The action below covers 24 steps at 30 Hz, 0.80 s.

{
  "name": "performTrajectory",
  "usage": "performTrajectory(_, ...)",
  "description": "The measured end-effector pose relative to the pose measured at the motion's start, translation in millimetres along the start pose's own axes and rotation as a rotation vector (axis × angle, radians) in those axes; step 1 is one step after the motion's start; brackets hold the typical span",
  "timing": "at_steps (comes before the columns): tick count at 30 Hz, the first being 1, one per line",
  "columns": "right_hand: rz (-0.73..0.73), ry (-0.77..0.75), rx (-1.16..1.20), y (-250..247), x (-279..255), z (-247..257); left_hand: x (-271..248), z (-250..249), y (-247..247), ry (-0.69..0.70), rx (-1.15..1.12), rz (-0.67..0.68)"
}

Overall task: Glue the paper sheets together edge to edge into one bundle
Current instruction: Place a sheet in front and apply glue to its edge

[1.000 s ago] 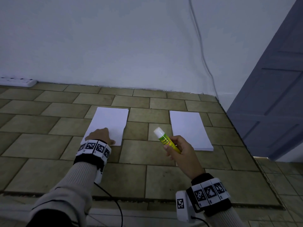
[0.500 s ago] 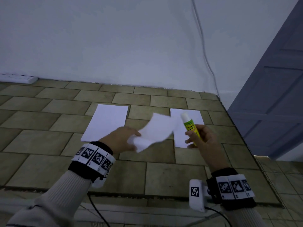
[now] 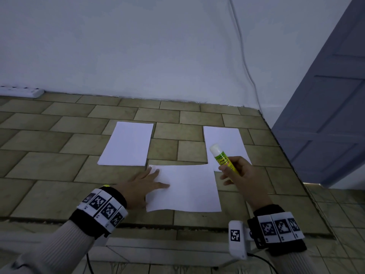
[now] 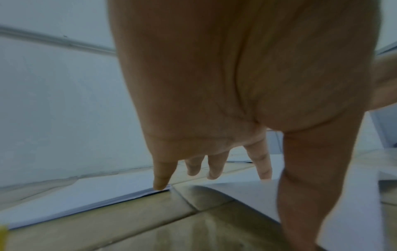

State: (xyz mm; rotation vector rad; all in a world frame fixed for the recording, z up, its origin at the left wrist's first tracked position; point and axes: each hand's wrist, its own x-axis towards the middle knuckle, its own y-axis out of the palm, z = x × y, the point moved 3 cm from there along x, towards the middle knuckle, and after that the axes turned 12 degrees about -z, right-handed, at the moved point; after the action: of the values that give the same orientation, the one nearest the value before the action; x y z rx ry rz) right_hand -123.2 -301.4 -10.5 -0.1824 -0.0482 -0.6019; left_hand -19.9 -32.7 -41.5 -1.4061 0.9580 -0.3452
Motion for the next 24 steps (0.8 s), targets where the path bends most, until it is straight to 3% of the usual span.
performTrajectory(4,0.057,0.016,-0.028,8,-5,0,-14,-3,-10,0.033,-0.171,-0.079)
performTrajectory(8,0.085,0.016,-0.030,14,-7,1,-14,0,-9,-0.109,-0.486,-0.352)
performTrajectory(10,0.097,0.016,-0.037,19,-9,1,-7,-3,-1,-0.236,-0.407,-0.416)
performTrajectory(12,0.105,0.022,-0.034,23,-10,1,1,-11,11,-0.302,-0.248,-0.362)
performTrajectory(17,0.118,0.023,-0.034,31,-14,-1,5,-23,31,-0.327,-0.066,-0.320)
performTrajectory(24,0.128,0.012,-0.122,39,-21,-14,-10,-10,44,-0.256,-0.134,-0.473)
